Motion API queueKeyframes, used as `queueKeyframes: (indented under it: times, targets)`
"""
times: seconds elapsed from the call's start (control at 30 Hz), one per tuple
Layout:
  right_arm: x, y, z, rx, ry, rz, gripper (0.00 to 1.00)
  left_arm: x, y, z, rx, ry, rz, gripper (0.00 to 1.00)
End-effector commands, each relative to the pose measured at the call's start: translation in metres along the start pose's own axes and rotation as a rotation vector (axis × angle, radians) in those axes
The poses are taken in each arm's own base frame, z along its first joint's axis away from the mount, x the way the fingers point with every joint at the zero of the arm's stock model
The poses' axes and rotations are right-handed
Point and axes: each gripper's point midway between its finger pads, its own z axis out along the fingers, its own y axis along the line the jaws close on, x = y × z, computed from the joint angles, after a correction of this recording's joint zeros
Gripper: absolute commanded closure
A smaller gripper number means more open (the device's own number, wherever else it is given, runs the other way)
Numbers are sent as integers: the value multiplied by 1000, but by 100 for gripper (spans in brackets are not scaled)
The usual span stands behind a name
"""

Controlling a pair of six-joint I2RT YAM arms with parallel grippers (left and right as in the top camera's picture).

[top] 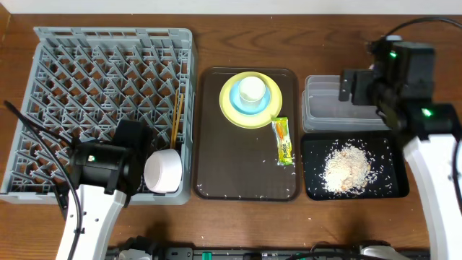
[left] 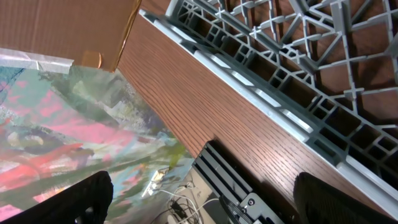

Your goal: Sort waste into correct bins and load items into the dishwasher

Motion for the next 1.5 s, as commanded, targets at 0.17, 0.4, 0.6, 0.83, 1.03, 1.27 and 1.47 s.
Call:
queueKeyframes:
  times: [0.17, 0.4, 0.6, 0.83, 1.03, 1.27, 1.47]
  targets:
    - [41, 61, -26, -383, 174, 35, 1, 11, 11, -1, -37, 39, 36, 6]
    - [68, 154, -91, -969, 266, -67, 4, 11, 11, -1, -37, 39, 36, 7]
    - [119, 172, -70, -826, 383, -244, 2, 11, 11, -1, -37, 39, 36, 7]
    - [180, 225, -68, -1007, 462, -357, 1, 11, 11, -1, -37, 39, 36, 7]
    - [220, 254, -59, -1048, 516, -412, 1, 11, 11, -1, -37, 39, 36, 6]
    - [231, 229, -20, -755, 559, -375, 1, 11, 11, -1, -37, 39, 36, 7]
    - [233, 229, -22, -759, 573, -365, 1, 11, 11, -1, -37, 39, 36, 7]
